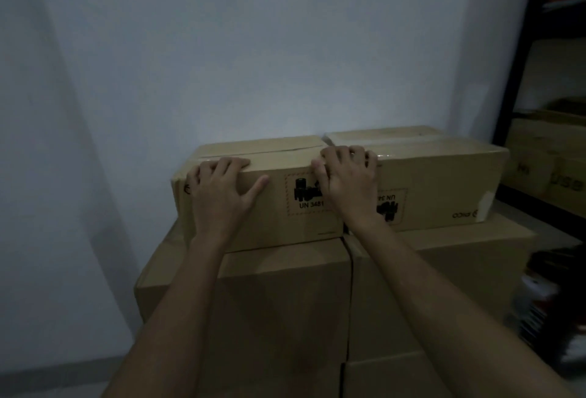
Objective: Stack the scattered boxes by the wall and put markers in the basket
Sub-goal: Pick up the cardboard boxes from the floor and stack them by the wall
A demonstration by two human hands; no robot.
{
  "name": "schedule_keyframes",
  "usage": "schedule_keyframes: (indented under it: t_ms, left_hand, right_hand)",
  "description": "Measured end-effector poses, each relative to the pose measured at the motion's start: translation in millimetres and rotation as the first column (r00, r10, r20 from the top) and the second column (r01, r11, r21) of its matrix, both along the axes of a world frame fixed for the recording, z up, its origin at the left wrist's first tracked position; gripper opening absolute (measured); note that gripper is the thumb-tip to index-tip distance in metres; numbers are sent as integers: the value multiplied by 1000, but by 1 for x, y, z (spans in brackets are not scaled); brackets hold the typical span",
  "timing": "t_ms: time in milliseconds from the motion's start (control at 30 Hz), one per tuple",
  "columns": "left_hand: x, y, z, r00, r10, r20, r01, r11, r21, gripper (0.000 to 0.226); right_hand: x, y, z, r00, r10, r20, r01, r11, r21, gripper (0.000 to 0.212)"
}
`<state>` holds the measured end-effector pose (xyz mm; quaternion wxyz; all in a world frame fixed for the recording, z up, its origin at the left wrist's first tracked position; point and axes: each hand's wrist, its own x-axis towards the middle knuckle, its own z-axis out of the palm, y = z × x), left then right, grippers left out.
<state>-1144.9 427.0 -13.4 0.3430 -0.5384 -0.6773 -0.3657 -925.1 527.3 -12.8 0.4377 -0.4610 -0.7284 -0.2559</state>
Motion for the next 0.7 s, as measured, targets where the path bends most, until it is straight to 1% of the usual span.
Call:
schedule_keyframes:
  t_ms: [100, 167, 233, 300, 333, 400, 467, 600, 667, 700]
  left_hand:
    - [1, 1, -4, 1000, 8, 17, -8, 1000, 4, 56]
    - [4, -2, -2, 999, 21, 43, -19, 998, -63, 54]
    - [12, -11, 6, 997, 41, 64, -29, 984, -174, 52]
    - [20, -20, 29, 994, 41, 105, -2, 940, -342, 51]
    - [24, -25, 41, 991, 37, 131, 23, 904, -428, 50]
    - [35, -36, 69, 983, 17, 184, 94, 811, -578, 50]
    - [49, -52, 107, 968, -8, 249, 181, 712, -679, 48]
    - [86, -87, 180, 941, -66, 332, 313, 546, -777, 42]
    - [111, -104, 216, 933, -81, 350, 341, 508, -791, 40]
    - [123, -112, 230, 931, -77, 358, 347, 495, -796, 39]
  right_hand:
    - [-1, -1, -3, 1000, -3, -12, 2, 1000, -8, 48]
    - [0, -5, 0, 1000, -7, 16, 9, 996, -91, 49]
    - [5, -16, 8, 998, 8, 65, 5, 978, -208, 48]
    - [13, -26, 28, 993, 76, 93, -38, 933, -359, 46]
    - [16, -31, 37, 987, 126, 97, -70, 893, -445, 45]
    - [28, -42, 61, 973, 217, 73, -125, 771, -625, 47]
    - [46, -58, 91, 966, 250, 58, -126, 658, -742, 49]
    - [90, -96, 145, 965, 243, 95, -17, 423, -906, 50]
    - [117, -117, 174, 972, 214, 98, 25, 320, -947, 50]
    - [129, -127, 185, 973, 205, 104, 41, 289, -956, 50]
